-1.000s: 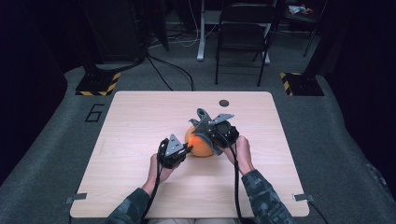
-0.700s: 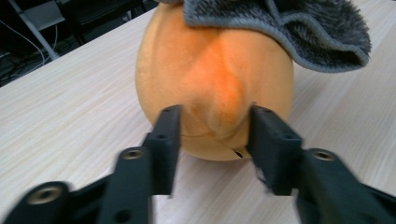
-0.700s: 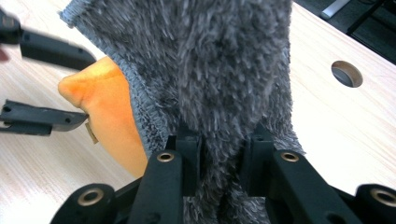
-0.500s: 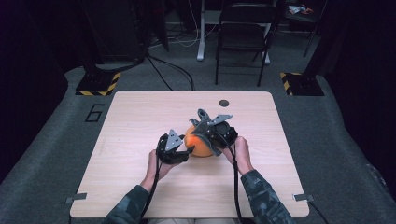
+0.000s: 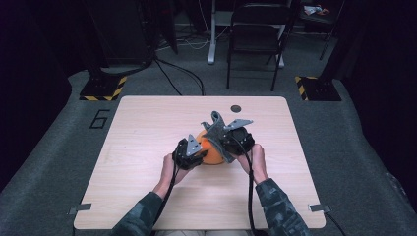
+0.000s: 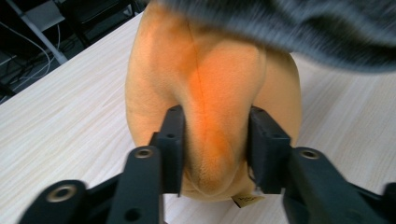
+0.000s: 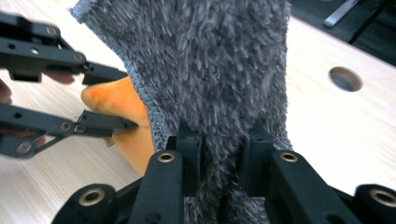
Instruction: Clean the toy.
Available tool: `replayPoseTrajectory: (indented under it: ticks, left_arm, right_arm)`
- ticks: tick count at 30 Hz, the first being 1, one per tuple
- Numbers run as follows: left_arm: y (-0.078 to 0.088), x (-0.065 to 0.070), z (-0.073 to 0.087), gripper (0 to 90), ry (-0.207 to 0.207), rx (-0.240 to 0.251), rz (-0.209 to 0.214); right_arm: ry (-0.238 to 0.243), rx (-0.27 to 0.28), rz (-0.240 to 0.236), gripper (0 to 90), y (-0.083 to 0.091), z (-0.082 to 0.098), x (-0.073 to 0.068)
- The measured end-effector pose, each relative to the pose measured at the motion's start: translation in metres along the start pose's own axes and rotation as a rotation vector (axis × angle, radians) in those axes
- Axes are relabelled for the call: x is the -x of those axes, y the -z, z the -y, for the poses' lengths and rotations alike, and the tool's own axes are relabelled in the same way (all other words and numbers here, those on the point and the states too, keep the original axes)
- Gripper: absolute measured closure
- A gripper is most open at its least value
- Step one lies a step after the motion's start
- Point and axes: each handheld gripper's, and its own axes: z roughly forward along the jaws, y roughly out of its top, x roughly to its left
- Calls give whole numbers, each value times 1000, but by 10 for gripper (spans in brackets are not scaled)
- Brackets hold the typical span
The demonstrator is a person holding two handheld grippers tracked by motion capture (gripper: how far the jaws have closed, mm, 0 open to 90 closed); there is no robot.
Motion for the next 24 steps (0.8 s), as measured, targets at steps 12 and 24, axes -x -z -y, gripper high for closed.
replayPoseTrajectory:
  ticks: [12,24]
  left_arm:
    - [23,-15,10,708,195,112,44]
    - [68,-8,17,711,341,183,149]
  right_arm:
    - [-159,-52,153,729,43,40,45]
    - [-308,-215,256,721,47,116,90]
